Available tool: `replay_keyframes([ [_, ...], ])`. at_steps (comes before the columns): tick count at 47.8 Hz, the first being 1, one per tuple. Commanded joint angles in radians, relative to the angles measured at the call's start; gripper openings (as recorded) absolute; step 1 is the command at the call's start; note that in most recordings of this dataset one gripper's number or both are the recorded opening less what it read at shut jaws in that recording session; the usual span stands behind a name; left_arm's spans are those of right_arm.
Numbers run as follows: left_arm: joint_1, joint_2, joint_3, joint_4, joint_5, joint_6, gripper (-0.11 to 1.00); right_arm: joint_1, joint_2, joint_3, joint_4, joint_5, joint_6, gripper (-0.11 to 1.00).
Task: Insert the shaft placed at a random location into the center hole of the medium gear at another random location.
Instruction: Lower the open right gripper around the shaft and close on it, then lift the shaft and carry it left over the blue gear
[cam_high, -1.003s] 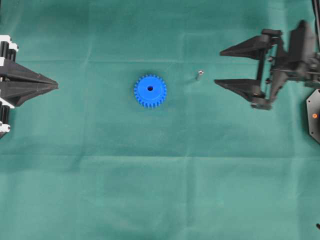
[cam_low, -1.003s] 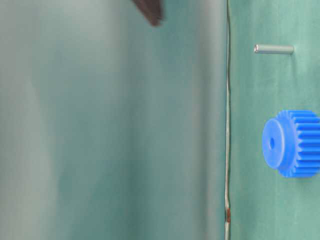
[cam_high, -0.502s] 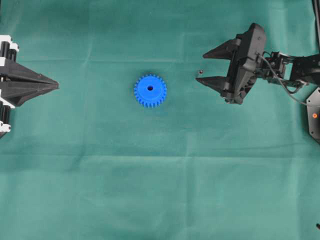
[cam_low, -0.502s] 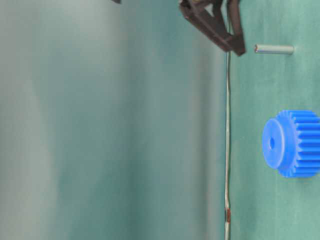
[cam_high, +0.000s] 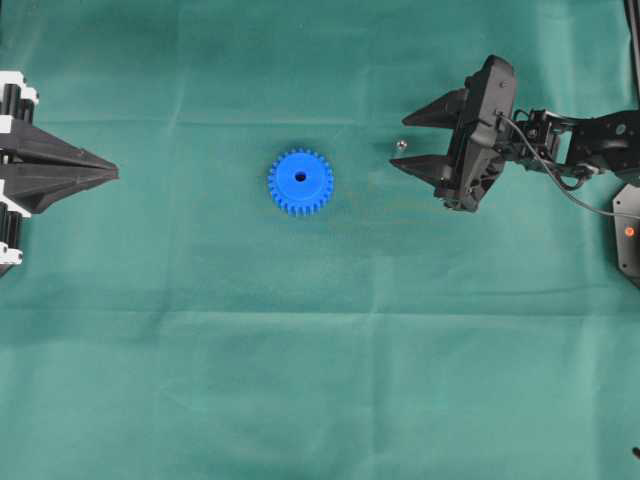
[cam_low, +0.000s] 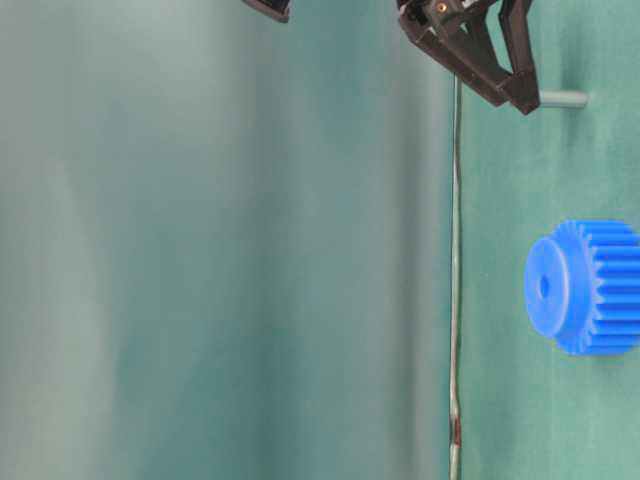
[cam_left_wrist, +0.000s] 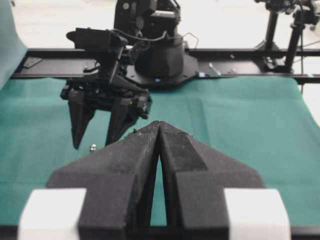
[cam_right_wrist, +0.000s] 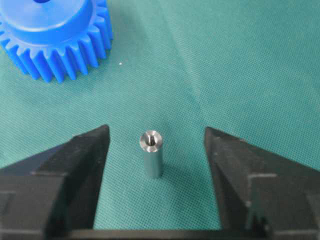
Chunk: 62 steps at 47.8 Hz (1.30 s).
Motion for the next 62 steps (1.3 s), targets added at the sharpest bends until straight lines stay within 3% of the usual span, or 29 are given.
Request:
replay_keyframes([
  [1,0.003,0.006,-0.020,0.003,-0.002,0.002,0.00,-0.005,-0.008,-0.017,0.003,-0.012,-0.003,0.66],
  [10,0.003,0.006,-0.020,0.003,0.000,0.002,0.00,-0.005,-0.008,-0.017,0.005,-0.009,-0.005,0.19],
  [12,0.003,0.006,-0.020,0.003,-0.002,0.002,0.00,-0.006,-0.008,-0.017,0.005,-0.009,-0.006,0.13],
  [30,0.003,0.006,-0.020,0.003,0.006,0.000,0.00,-0.005,-0.026,-0.018,0.005,0.002,-0.009,0.13],
  [47,0.003,0.006,-0.020,0.003,0.006,0.000,0.00,-0.005,-0.255,-0.098,0.000,0.319,-0.009,0.13],
  [62,0.003,0.006,-0.018,0.003,0.006,-0.002,0.00,-0.002,-0.302,-0.106,0.000,0.367,-0.006,0.13],
])
